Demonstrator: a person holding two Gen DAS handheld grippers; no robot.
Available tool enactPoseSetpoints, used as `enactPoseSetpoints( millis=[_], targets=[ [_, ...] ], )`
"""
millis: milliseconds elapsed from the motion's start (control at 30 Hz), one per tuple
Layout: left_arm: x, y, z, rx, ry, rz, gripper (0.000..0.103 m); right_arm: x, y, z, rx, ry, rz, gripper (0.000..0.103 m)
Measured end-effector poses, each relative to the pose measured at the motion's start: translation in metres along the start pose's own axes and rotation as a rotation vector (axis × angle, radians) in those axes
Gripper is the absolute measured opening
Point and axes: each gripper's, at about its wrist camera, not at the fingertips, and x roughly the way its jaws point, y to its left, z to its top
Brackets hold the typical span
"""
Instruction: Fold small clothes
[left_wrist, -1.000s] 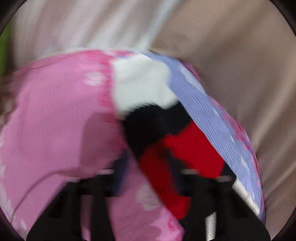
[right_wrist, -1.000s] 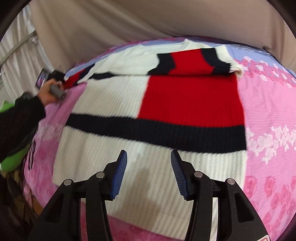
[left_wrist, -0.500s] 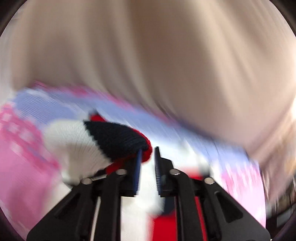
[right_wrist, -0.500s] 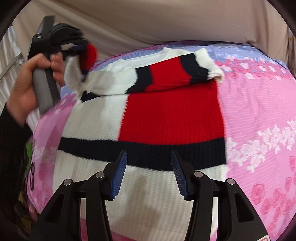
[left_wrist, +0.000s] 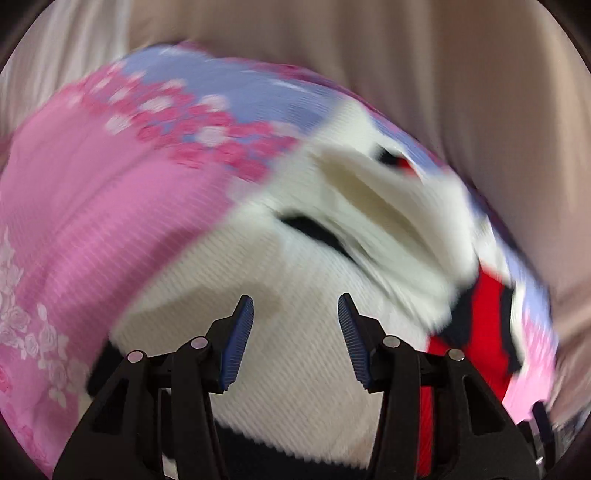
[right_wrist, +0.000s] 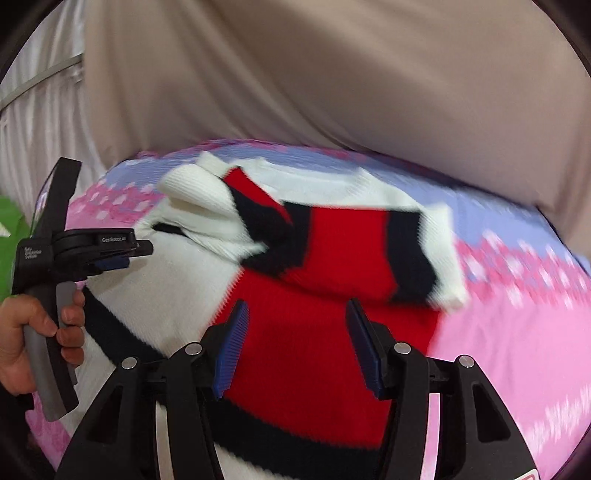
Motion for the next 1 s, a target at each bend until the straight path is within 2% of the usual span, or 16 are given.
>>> enactPoseSetpoints(
  millis=[100,200,367,400,433,467,533,600,667,733,767,800,867,933,1000],
  targets=[
    [0.012,0.016,0.018,-0.070,0.004,-0.013,0.046,0.033,0.024,0.033,-0.079,-0.031,0.030,0.058],
    [0.023,0.024,0.032,-0.150,0.021,-0.058,0.047,0.068,0.048,0.058,-0.146,-0.035,0.042,0.061],
    [0.027,0.033,0.033,-0.178,0.019,-0.056,0.047,0.107,0.072,0.081,-0.175,-0.041,0.044,0.058],
    [0.028,0.033,0.033,-0.173,0.019,-0.053,0.047,0.115,0.071,0.083,-0.166,-0.030,0.051,0.033],
    [0.030,0.032,0.034,-0.166,0.018,-0.050,0.047,0.123,0.068,0.087,-0.142,-0.011,0.070,0.015],
    [0.030,0.032,0.034,-0.160,0.019,-0.047,0.047,0.128,0.057,0.093,-0.079,0.011,0.089,0.008],
    [0.030,0.033,0.034,-0.147,0.019,-0.044,0.047,0.115,0.023,0.099,0.129,-0.058,0.081,0.008],
    [0.031,0.034,0.034,-0.138,0.020,-0.042,0.047,0.093,-0.037,0.092,0.415,-0.119,-0.038,0.019],
    [0.030,0.034,0.034,-0.137,0.022,-0.037,0.047,0.078,-0.065,0.076,0.501,-0.112,-0.174,0.019],
    [0.024,0.034,0.033,-0.165,0.014,-0.047,0.047,0.069,-0.062,0.064,0.421,-0.081,-0.196,0.022],
    [0.020,0.032,0.032,-0.182,0.012,-0.056,0.047,0.067,-0.054,0.061,0.377,-0.073,-0.188,0.032],
    [0.018,0.028,0.031,-0.201,0.018,-0.072,0.050,0.065,-0.045,0.056,0.323,-0.070,-0.178,0.051],
    [0.020,0.020,0.031,-0.223,0.037,-0.102,0.057,0.068,-0.027,0.051,0.226,-0.081,-0.186,0.064],
    [0.026,0.011,0.031,-0.232,0.065,-0.123,0.057,0.077,-0.028,0.053,0.210,-0.070,-0.187,0.064],
    [0.034,0.009,0.032,-0.262,0.075,-0.123,0.057,0.088,-0.041,0.058,0.275,-0.059,-0.180,0.065]
  ],
)
